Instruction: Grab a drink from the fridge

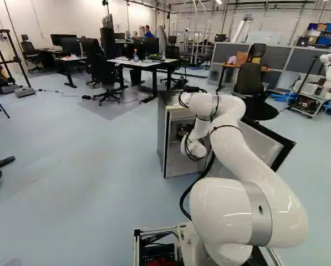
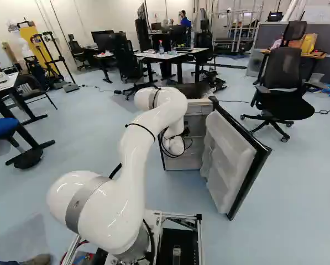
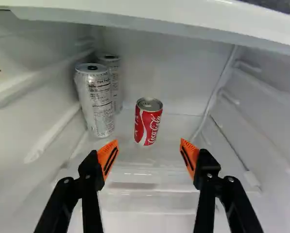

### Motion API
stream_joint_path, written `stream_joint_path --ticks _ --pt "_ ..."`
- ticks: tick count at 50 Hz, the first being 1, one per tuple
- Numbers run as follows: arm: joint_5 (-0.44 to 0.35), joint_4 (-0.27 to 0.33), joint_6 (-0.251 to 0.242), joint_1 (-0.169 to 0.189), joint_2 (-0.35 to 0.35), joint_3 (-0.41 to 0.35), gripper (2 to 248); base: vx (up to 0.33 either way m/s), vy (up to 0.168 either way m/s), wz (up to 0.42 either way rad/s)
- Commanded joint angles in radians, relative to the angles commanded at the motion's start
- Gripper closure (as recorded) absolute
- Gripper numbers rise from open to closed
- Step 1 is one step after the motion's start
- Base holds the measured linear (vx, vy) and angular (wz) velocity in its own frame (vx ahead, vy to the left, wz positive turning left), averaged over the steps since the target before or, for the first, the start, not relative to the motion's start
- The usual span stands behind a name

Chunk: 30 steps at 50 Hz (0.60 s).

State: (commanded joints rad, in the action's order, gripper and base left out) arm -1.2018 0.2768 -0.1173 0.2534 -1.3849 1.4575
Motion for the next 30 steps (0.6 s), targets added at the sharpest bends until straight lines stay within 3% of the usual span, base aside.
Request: stream_joint_path --ticks 30 --pt "0.000 -0.041 0.000 -0.029 -0.072 0.131 65 0.000 0.000 0.000"
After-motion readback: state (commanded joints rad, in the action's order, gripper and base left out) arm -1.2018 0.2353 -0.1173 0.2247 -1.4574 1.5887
